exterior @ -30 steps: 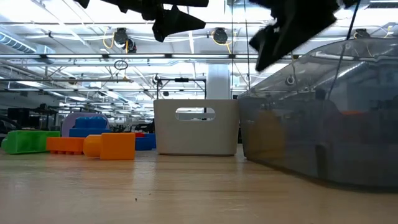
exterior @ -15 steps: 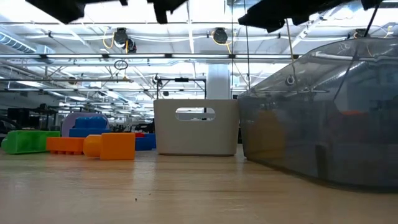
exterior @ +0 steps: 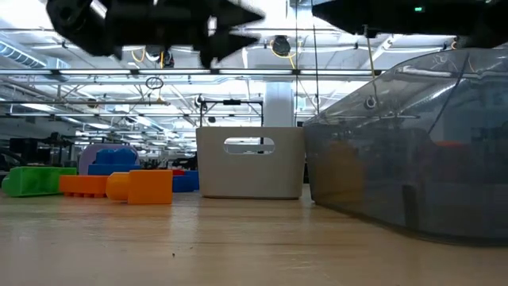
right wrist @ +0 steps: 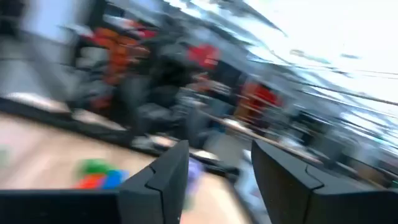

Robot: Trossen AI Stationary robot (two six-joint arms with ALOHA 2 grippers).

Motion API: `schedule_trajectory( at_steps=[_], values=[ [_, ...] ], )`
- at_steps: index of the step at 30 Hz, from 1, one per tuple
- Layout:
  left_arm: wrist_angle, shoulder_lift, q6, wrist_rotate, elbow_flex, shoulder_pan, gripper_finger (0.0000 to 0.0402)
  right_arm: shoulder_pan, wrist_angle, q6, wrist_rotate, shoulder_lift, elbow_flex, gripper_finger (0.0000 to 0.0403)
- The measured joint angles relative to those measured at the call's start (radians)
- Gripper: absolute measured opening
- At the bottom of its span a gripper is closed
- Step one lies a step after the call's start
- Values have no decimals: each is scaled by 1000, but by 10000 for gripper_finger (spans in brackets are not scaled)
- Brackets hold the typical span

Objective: Pick & Place Toys
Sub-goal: Put the blue game piece into the black bin

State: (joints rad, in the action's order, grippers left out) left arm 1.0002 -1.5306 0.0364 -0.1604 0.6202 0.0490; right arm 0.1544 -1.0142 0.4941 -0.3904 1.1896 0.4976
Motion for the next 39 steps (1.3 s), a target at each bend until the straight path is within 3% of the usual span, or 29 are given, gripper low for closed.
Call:
schedule_trajectory(
  at_steps=[2,4,7,11,16,20,22,24,29,32,35,39],
  values=[
    [-6,38,50,-15,-67,-35,271,-63,47,-20,38,-13,42,154],
    [-4,83,105,-25,-123,-63,271,-144,138,-88,154,-15,114,143],
    [0,143,149,-26,-174,-86,271,-262,297,-282,329,-1,224,127],
    [-12,226,140,-22,-200,-80,271,-356,373,-530,466,12,295,112],
    [-117,331,53,-24,-205,-34,271,-359,386,-719,562,10,296,105],
    [-118,366,7,-26,-205,39,271,-214,443,-655,707,33,282,106],
    [-145,377,-1,-22,-205,99,271,-111,451,-609,665,61,281,106],
    [-194,378,7,-28,-205,161,271,-8,417,-606,554,84,279,105],
    [-295,385,-1,-172,-204,294,271,206,351,-602,323,126,281,95],
    [-442,438,-59,-261,-201,356,271,307,348,-610,193,145,281,89],
    [-795,526,-42,-267,-133,381,271,383,362,-613,90,165,281,83],
    [-1328,605,134,-236,32,349,271,422,356,-609,-3,189,281,77]
  ],
)
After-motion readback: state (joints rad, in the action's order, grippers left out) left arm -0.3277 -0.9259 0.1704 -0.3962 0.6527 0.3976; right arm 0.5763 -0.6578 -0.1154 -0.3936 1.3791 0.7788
